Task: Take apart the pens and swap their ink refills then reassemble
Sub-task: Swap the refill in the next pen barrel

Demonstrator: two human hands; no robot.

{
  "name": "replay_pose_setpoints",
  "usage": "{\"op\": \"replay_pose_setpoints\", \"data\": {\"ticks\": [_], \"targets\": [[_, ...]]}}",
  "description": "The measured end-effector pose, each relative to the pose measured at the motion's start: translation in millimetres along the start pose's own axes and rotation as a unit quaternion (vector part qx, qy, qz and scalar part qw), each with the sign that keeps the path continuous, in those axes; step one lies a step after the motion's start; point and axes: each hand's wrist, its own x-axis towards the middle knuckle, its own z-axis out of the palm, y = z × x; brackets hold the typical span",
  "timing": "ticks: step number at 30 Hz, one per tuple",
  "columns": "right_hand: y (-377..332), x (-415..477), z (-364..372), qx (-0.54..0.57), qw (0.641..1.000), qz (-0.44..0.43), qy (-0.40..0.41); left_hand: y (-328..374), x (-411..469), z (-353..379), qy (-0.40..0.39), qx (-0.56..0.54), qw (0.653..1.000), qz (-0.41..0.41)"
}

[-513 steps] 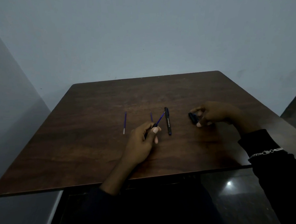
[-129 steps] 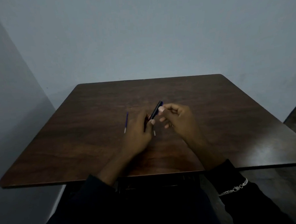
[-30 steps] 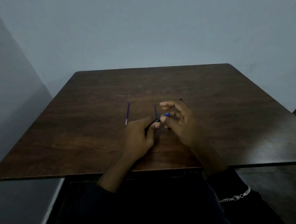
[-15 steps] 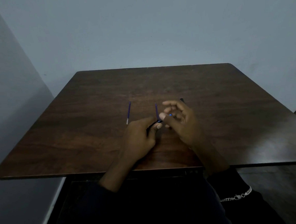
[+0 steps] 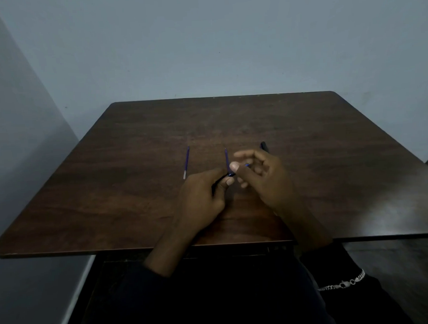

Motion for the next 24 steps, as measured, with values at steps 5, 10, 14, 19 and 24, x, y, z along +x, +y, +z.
{"op": "replay_pose_setpoints", "data": {"ticks": [5, 10, 14, 19, 24], "targets": [[5.2, 1.3, 0.3, -0.021, 1.000, -0.011, -0.013, -1.5, 0.0, 0.5, -0.010, 0.014, 1.000, 0.002], [5.9, 1.1, -4.9, -0.039, 0.993, -0.094, -0.063, -1.1, 0.8, -0.3, -0.005, 0.003, 1.000, 0.002], [4.7, 2.2, -2.5, 0.018, 1.000, -0.014, -0.015, 0.3, 0.6, -0.6, -0.011, 0.008, 1.000, 0.002], [9.6, 3.6, -0.6, -0.003, 1.000, 0.000, 0.005, -1.4, 0.2, -0.1, -0.022, 0.022, 0.999, -0.006], [4.6, 0.7, -3.7, 0.004, 0.997, -0.060, -0.056, -2.8, 0.4, 1.1, -0.009, 0.011, 1.000, -0.011]]}}
